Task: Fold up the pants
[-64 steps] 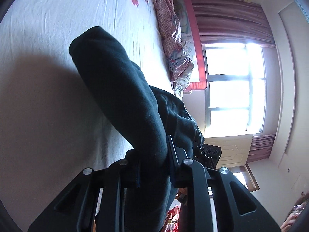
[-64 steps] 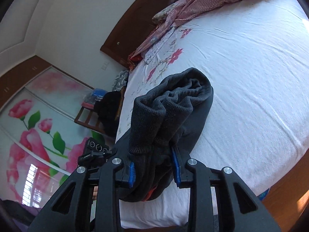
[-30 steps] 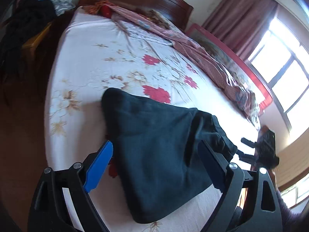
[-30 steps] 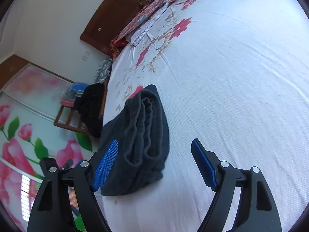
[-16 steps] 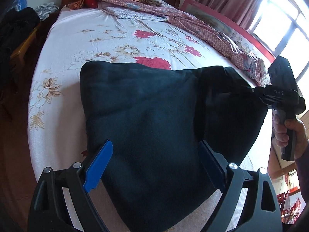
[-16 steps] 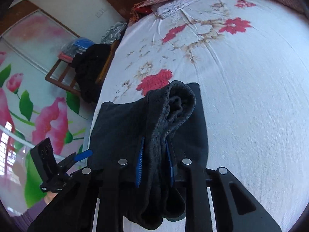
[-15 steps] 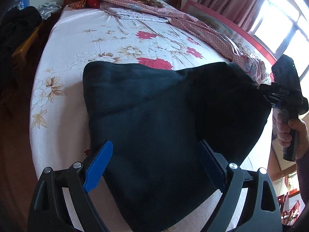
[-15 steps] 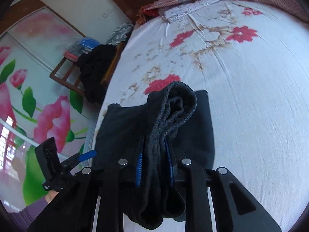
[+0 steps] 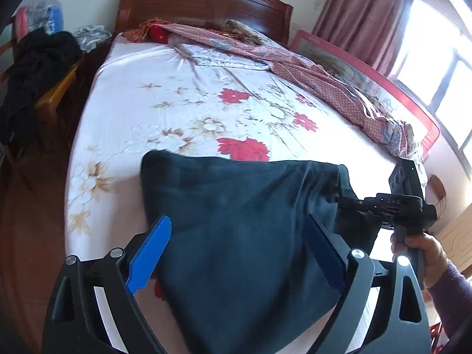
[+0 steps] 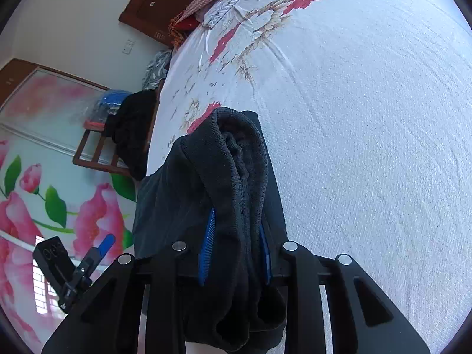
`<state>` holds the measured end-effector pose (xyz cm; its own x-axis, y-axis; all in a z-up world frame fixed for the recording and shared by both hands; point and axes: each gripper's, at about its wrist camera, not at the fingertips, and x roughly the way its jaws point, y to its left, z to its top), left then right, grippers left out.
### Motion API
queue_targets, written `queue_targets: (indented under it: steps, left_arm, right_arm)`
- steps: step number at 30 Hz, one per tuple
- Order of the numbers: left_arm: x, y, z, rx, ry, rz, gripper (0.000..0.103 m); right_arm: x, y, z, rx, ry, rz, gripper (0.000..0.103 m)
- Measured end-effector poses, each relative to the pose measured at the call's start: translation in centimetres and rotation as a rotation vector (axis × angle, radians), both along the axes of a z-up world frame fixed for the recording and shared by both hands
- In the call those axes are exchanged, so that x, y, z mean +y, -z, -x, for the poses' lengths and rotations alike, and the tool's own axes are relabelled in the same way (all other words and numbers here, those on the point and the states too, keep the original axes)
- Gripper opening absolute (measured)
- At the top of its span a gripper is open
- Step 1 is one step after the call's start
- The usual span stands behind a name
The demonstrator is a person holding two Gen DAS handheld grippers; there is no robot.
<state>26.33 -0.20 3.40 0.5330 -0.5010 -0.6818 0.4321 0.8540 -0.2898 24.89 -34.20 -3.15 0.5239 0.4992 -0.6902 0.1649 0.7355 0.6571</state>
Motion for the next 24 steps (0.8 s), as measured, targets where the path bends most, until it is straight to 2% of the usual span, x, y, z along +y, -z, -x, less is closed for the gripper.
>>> queue_targets:
  steps: [2, 5, 7, 9, 10, 13, 14, 16, 18, 20, 22, 24]
  left_arm:
    - [-1.9, 0.6, -1.4, -0.028, -0.004, -0.035, 0.091]
    - [-3.0, 1.7, -4.7, -0.002, -0.015, -0.022, 0.091]
    - [-2.2, 3.6, -7.4, 0.093, -0.091, -0.021, 0.091]
    - [-0.1, 6.5, -9.7, 0.194, -0.165, 0.001, 0.085]
    - [0.5, 7.3, -10.1, 0.203, -0.162, 0.021, 0.083]
    - [-0.9, 7.1, -10.0, 0.16, -0.16, -0.087, 0.083]
    - [-0.9, 7.1, -10.0, 0.164, -0.168, -0.085, 0.083]
    - [-0.6, 6.4, -9.7, 0.182, -0.182, -0.055, 0.083]
    - [-0.3, 5.2, -8.8, 0.192, -0.189, -0.082, 0.089]
    - [0.6, 3.5, -6.9, 0.146, -0.177, -0.106, 0.09]
    - [2.0, 1.9, -4.4, 0.105, -0.171, -0.094, 0.095]
    - [3.3, 0.9, -1.5, 0.104, -0.157, -0.062, 0.095]
  right_arm:
    - [-0.1, 0.1, -0.1, 0.01, -0.011, 0.02, 0.025]
    - [-0.4, 0.6, 0.1, 0.013, -0.007, 0.003, 0.025]
    - [-0.6, 1.0, 0.2, 0.008, -0.004, -0.015, 0.025]
    - [-0.6, 1.2, 0.4, 0.0, -0.007, -0.026, 0.026]
    - [-0.5, 1.2, 0.3, -0.002, -0.009, -0.017, 0.026]
    - [-0.5, 1.1, 0.3, 0.003, -0.003, -0.028, 0.027]
    - [-0.5, 0.9, 0.4, 0.008, 0.005, -0.036, 0.029]
    - [-0.7, -0.4, 1.3, -0.001, 0.032, -0.02, 0.041]
    - [-0.8, -2.3, 3.1, -0.051, 0.062, 0.025, 0.041]
    - [-0.2, -4.3, 5.2, -0.114, 0.06, 0.042, 0.041]
    - [1.5, -5.8, 6.7, -0.156, 0.008, 0.058, 0.041]
    - [3.5, -6.9, 7.5, -0.2, -0.057, 0.053, 0.041]
